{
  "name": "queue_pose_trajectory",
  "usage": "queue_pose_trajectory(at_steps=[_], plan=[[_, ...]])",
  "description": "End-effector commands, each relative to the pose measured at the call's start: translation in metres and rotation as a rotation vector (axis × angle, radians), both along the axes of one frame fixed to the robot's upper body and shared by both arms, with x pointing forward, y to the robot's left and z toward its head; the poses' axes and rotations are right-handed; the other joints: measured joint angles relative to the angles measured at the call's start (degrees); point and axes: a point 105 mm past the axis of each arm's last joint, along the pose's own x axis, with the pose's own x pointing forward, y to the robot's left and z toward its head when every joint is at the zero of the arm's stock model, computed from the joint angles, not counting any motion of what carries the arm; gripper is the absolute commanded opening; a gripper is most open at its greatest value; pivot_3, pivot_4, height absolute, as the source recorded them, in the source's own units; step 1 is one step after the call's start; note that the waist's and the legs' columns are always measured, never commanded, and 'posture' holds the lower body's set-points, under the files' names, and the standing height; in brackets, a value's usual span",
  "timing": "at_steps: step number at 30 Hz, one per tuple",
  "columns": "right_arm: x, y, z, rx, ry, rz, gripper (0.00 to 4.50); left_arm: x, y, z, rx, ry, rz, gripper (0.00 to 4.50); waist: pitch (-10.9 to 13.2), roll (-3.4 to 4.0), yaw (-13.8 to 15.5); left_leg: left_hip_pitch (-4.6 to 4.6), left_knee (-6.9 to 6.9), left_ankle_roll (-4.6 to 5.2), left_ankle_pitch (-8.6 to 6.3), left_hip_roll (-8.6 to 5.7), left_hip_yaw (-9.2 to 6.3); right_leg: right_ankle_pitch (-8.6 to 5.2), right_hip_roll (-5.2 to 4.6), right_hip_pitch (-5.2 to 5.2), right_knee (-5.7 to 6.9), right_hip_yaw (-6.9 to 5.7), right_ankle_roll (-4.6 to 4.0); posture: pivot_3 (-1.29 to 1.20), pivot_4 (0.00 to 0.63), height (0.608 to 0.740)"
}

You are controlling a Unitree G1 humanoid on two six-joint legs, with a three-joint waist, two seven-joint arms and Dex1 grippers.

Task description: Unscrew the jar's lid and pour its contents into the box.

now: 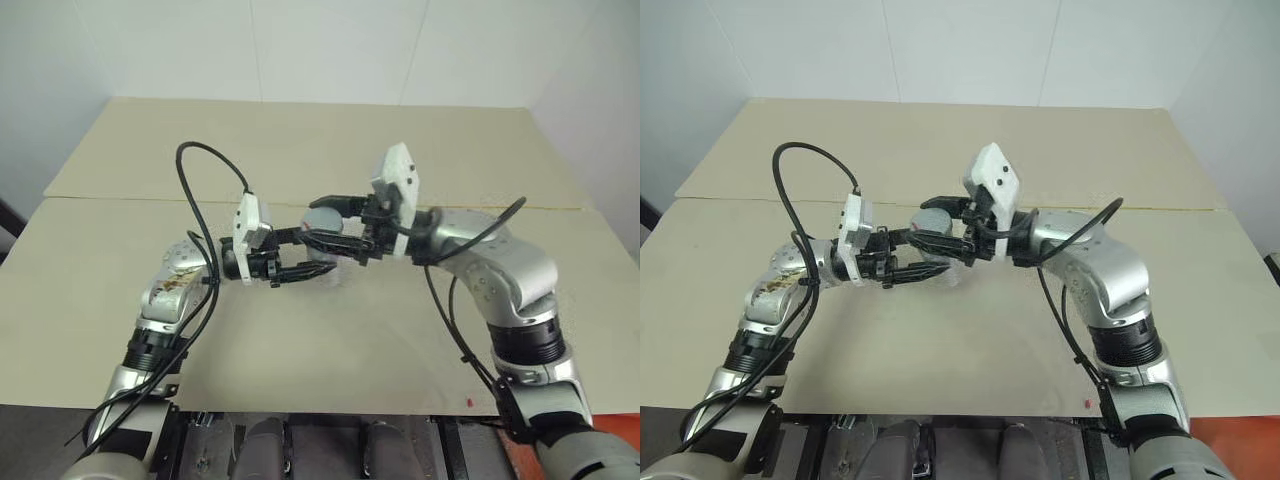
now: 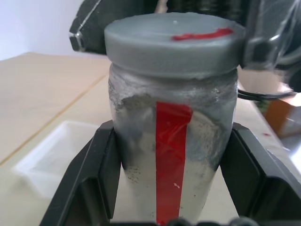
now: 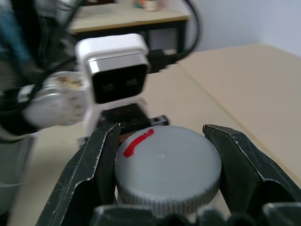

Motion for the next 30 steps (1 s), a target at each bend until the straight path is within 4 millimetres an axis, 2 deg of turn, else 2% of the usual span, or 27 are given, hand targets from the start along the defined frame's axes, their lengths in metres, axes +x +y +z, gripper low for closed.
queue_pose_trajectory(at_steps=[1, 8, 12, 13, 18, 19, 23, 30], plan=[[-0.023, 0.006, 0.007, -0.012, -0.034, 0.231, 2.79, -0.004, -0.003, 0.021, -0.013, -0.065, -0.083, 2.70, 0.00, 0.00, -0.04, 0.00, -0.01, 0.00, 0.00, 0.00, 0.01, 0.00, 0.01, -0.01, 0.00, 0.00, 0.00, 0.00, 0.150, 0.740], [-0.029, 0.000, 0.002, -0.038, 0.010, 0.431, 2.79, -0.011, -0.003, 0.022, 0.013, -0.081, -0.156, 2.70, 0.00, 0.00, -0.22, 0.00, -0.01, -0.03, 0.02, 0.01, 0.01, 0.00, 0.02, -0.03, 0.01, 0.02, 0.00, 0.00, 0.150, 0.740], [-0.024, 0.003, -0.001, -0.055, -0.002, 0.447, 2.79, -0.011, -0.003, 0.022, 0.013, -0.084, -0.154, 2.70, 0.00, 0.00, -0.30, 0.00, 0.00, -0.03, 0.02, 0.02, -0.01, 0.00, 0.02, -0.02, 0.02, 0.02, 0.00, 0.00, 0.150, 0.740], [-0.022, 0.004, -0.001, -0.054, -0.009, 0.440, 2.79, -0.011, -0.004, 0.022, 0.013, -0.085, -0.151, 2.70, 0.00, 0.00, -0.32, 0.00, 0.00, -0.03, 0.02, 0.02, -0.01, 0.00, 0.02, -0.02, 0.02, 0.02, 0.00, 0.00, 0.150, 0.740], [-0.013, 0.007, 0.003, -0.020, -0.026, 0.356, 4.37, -0.012, -0.002, 0.018, 0.019, -0.080, -0.132, 2.70, 0.00, 0.00, -0.50, -0.01, 0.00, -0.07, 0.05, 0.02, -0.01, 0.00, 0.02, -0.04, 0.04, 0.02, 0.00, 0.00, 0.150, 0.740], [-0.013, 0.006, 0.003, -0.008, -0.037, 0.345, 4.48, -0.012, -0.001, 0.017, 0.021, -0.080, -0.127, 2.70, 0.00, 0.00, -0.49, 0.00, 0.00, -0.08, 0.05, 0.03, -0.01, 0.00, 0.02, -0.04, 0.05, 0.02, 0.00, 0.00, 0.150, 0.740], [-0.009, -0.001, 0.007, 0.034, -0.072, 0.243, 4.48, -0.008, 0.005, 0.016, 0.015, -0.074, -0.080, 2.70, 0.00, 0.00, -0.31, -0.01, 0.01, -0.08, 0.05, 0.02, -0.03, 0.00, 0.02, -0.02, 0.05, 0.01, 0.00, 0.00, 0.150, 0.740], [-0.008, -0.024, 0.008, 0.074, -0.114, 0.029, 4.48, -0.004, 0.033, 0.010, 0.019, -0.046, 0.056, 2.70, 0.00, 0.00, -0.40, 0.01, -0.01, -0.10, 0.06, 0.03, -0.03, 0.00, 0.02, -0.04, 0.06, 0.02, 0.00, 0.00, 0.150, 0.740]])
